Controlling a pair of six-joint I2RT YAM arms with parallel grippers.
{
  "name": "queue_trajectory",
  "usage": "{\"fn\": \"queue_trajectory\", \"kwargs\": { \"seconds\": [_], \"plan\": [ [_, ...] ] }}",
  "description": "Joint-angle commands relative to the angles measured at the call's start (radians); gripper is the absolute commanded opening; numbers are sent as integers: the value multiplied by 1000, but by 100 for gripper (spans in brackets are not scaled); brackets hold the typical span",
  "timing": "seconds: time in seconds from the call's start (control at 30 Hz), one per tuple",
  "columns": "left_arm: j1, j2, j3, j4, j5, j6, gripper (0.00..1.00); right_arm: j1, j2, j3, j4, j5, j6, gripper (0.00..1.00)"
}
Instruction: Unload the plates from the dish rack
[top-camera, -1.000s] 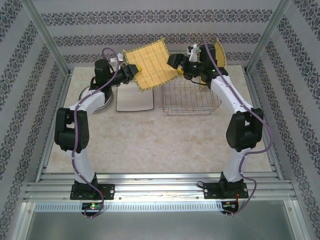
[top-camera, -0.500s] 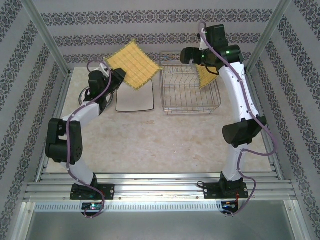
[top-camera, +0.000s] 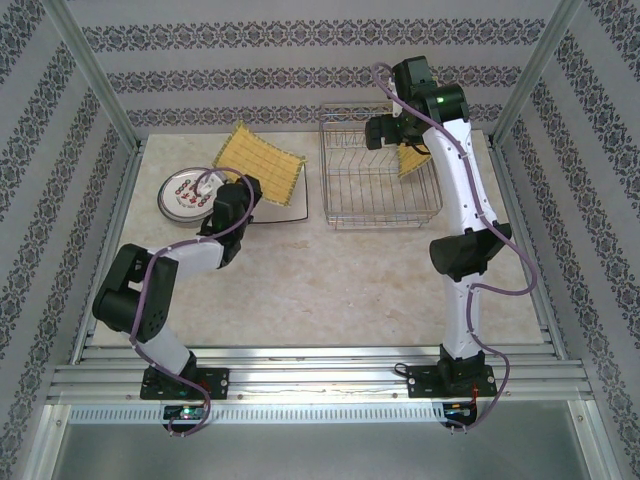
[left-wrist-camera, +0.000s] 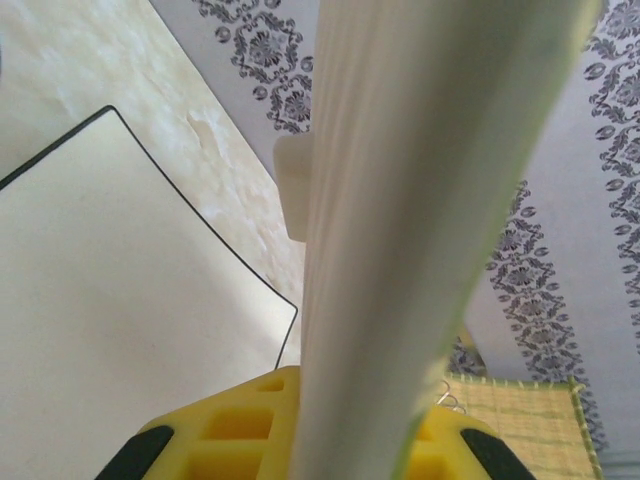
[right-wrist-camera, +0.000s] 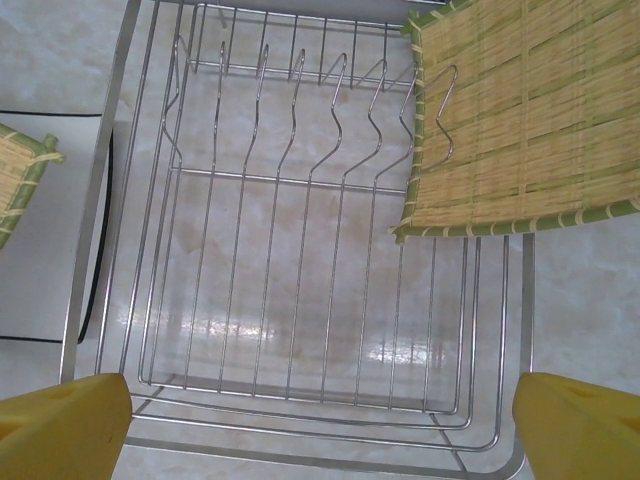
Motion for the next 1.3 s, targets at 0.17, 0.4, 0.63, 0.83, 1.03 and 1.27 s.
{"fn": "queue_trajectory", "kwargs": {
  "seconds": [0.17, 0.4, 0.63, 0.83, 1.03, 1.27],
  "plan": [
    [-56, 89, 0, 281, -207, -69, 0, 14, -13, -8, -24, 14, -37, 98],
    [-82, 189, 29, 318, -254, -95, 0, 4, 16, -5, -28, -7, -36, 98],
    [-96, 268, 60, 348, -269, -120, 0, -1, 34, -14, -27, -7, -42, 98],
    [-112, 302, 68, 344, -301, -135, 0, -3, 43, -26, -15, -16, -42, 98],
    [-135, 333, 82, 299, -313, -163, 3, -3, 51, -26, -4, -33, -36, 98],
    [-156, 344, 74, 239, -349, -177, 8, -1, 39, -61, 16, -43, -37, 98]
  ]
}}
